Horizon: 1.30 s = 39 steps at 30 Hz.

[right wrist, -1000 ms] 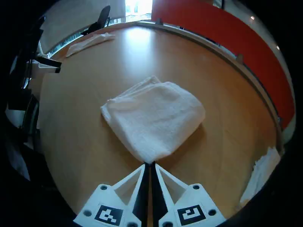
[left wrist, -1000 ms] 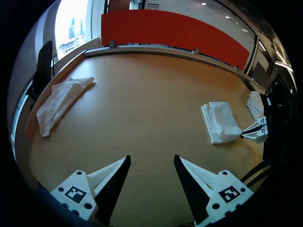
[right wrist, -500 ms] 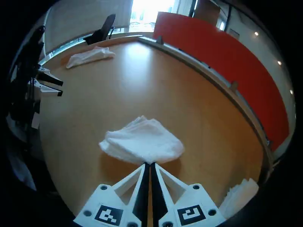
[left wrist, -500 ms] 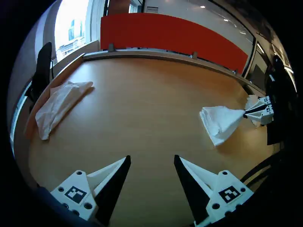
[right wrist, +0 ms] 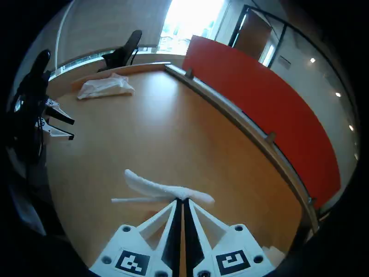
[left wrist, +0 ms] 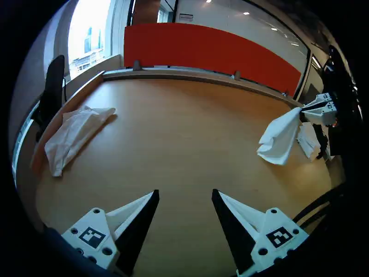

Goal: Fold towel

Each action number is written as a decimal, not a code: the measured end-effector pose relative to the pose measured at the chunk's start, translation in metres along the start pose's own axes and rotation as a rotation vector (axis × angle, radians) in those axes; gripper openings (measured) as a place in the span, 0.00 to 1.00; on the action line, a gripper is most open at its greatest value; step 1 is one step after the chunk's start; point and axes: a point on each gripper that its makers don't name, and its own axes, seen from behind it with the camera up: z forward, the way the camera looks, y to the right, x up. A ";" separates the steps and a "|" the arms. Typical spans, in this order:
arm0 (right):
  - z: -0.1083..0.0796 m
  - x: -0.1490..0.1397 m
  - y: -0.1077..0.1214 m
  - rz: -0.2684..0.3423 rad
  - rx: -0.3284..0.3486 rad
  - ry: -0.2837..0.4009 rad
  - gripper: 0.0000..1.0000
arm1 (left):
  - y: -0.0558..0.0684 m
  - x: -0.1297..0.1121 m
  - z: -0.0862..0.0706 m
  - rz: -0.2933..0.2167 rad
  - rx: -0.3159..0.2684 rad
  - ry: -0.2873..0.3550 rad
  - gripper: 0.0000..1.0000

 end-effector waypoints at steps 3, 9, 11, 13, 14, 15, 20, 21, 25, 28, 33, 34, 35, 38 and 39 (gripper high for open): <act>-0.007 0.006 0.010 0.005 -0.014 0.010 0.05 | 0.001 0.003 -0.001 0.002 -0.004 0.007 0.84; -0.020 0.003 0.033 0.018 -0.043 0.005 0.05 | 0.002 0.007 -0.002 0.005 -0.010 0.015 0.84; -0.023 0.000 0.040 0.022 -0.053 0.002 0.05 | 0.002 0.007 -0.002 0.006 -0.011 0.014 0.84; -0.027 -0.004 0.049 0.025 -0.062 -0.003 0.05 | 0.002 0.007 -0.002 0.007 -0.011 0.014 0.84; -0.029 -0.005 0.054 0.027 -0.066 -0.006 0.05 | 0.002 0.007 -0.003 0.008 -0.010 0.014 0.84; -0.031 -0.007 0.058 0.030 -0.070 -0.009 0.05 | 0.002 0.007 -0.003 0.008 -0.010 0.013 0.84; -0.038 -0.015 0.080 0.047 -0.085 -0.016 0.05 | 0.003 0.008 -0.003 0.010 -0.007 0.013 0.84; -0.039 -0.017 0.085 0.050 -0.087 -0.018 0.05 | 0.004 0.008 -0.003 0.010 -0.006 0.013 0.84; -0.044 -0.023 0.104 0.059 -0.100 -0.025 0.05 | 0.005 0.009 -0.003 0.011 -0.005 0.012 0.85; -0.048 -0.027 0.119 0.061 -0.112 -0.033 0.05 | 0.007 0.010 -0.003 0.012 -0.003 0.012 0.84; -0.055 -0.036 0.144 0.064 -0.130 -0.048 0.05 | 0.009 0.012 -0.001 0.013 -0.003 0.011 0.84; -0.056 -0.038 0.149 0.065 -0.134 -0.051 0.05 | 0.010 0.012 -0.001 0.014 -0.002 0.011 0.84; -0.057 -0.040 0.154 0.066 -0.137 -0.054 0.05 | 0.010 0.012 -0.001 0.014 -0.001 0.011 0.84; -0.060 -0.044 0.169 0.071 -0.146 -0.063 0.05 | 0.011 0.013 0.000 0.015 0.002 0.010 0.84; -0.061 -0.046 0.175 0.073 -0.150 -0.067 0.05 | 0.011 0.014 0.000 0.015 0.003 0.010 0.84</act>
